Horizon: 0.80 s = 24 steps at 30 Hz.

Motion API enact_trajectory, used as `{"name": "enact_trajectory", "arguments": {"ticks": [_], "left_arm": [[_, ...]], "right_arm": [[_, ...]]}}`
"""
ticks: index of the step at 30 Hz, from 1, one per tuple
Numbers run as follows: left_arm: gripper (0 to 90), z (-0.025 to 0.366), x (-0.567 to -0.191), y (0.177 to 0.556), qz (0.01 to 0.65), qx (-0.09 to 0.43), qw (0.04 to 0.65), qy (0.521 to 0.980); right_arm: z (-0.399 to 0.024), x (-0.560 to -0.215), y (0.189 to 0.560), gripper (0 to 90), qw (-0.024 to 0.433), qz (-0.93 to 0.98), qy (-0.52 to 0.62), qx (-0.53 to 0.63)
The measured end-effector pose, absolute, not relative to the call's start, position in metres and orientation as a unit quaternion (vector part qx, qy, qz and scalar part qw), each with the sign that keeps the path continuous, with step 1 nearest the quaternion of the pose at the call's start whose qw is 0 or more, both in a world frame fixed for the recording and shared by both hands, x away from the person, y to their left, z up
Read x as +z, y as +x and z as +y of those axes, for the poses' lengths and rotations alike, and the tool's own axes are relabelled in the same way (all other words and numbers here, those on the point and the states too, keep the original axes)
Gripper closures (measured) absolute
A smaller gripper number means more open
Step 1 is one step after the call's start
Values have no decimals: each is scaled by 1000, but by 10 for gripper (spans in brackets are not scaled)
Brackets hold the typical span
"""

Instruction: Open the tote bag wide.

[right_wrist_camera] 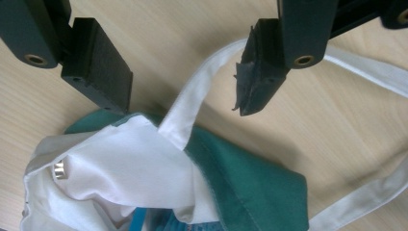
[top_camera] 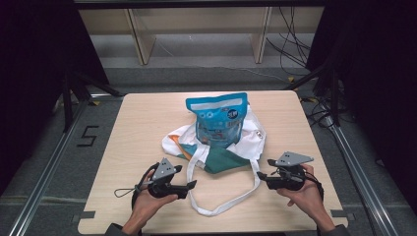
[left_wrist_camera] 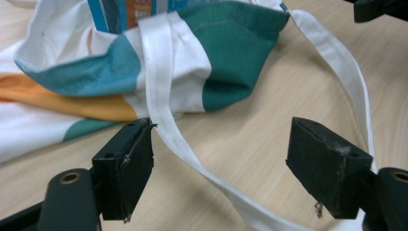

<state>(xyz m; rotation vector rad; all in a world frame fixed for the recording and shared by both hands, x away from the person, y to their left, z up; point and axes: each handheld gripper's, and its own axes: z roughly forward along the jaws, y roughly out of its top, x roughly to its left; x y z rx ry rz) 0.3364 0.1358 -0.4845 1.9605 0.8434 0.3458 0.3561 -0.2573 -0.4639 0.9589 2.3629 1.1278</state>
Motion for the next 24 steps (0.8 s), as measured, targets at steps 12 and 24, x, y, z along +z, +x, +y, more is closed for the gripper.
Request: {"name": "enact_trajectory", "arguments": {"ticks": [12, 24], "left_arm": [[171, 136, -492, 319, 329, 131, 467, 810], [154, 123, -499, 296, 304, 130, 452, 829]], "right_arm": [[-255, -474, 332, 338, 168, 846, 323, 390], [-253, -484, 312, 290, 162, 856, 321, 371]]}}
